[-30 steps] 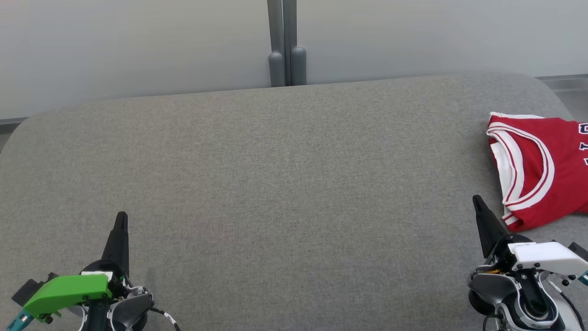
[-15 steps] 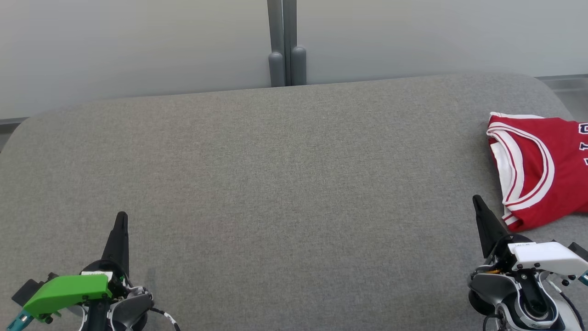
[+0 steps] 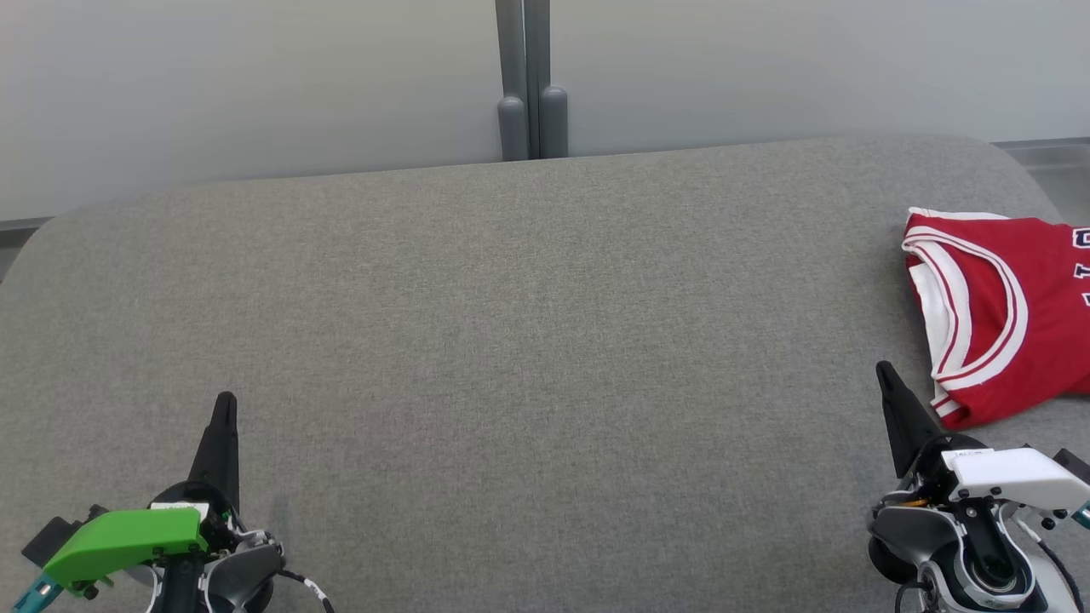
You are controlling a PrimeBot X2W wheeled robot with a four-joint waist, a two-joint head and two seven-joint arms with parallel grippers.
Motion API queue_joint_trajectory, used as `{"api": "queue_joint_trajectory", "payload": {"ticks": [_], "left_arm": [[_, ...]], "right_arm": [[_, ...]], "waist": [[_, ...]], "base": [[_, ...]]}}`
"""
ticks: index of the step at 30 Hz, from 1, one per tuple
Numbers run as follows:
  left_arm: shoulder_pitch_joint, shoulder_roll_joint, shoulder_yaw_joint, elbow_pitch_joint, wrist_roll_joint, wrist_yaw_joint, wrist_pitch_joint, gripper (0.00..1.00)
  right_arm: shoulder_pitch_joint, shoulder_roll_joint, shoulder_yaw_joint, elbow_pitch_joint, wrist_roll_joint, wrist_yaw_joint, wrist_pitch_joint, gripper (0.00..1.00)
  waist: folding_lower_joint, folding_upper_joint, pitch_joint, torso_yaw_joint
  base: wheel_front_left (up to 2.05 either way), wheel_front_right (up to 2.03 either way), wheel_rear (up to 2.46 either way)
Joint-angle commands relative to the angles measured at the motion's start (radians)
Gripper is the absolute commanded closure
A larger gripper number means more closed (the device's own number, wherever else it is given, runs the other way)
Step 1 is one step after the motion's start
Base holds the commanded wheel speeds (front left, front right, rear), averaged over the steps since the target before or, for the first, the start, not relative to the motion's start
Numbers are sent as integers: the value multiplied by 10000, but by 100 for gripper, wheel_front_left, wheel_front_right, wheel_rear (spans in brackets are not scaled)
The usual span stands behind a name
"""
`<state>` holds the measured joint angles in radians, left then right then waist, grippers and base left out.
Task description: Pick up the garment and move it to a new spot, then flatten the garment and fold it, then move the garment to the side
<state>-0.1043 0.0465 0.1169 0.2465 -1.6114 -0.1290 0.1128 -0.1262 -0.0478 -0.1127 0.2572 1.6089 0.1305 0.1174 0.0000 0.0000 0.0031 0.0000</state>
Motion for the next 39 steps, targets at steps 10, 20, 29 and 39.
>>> {"api": "queue_joint_trajectory", "payload": {"ticks": [10, 20, 29, 39], "left_arm": [[-115, 71, 22, -30, -24, -48, 4, 100], [-115, 71, 22, -28, -24, -48, 4, 100], [-115, 71, 22, -29, -24, -48, 4, 100], [-115, 71, 22, -29, -24, -48, 4, 100]], "right_arm": [[114, -45, -11, -43, 59, 4, 29, 100], [115, -45, -11, -43, 59, 4, 29, 100], [114, -45, -11, -43, 59, 4, 29, 100], [114, -45, -11, -43, 59, 4, 29, 100]], "waist": [[0, 0, 0, 0], [0, 0, 0, 0], [0, 0, 0, 0], [0, 0, 0, 0]], "base": [[0, 0, 0], [0, 0, 0], [0, 0, 0], [0, 0, 0]]}}
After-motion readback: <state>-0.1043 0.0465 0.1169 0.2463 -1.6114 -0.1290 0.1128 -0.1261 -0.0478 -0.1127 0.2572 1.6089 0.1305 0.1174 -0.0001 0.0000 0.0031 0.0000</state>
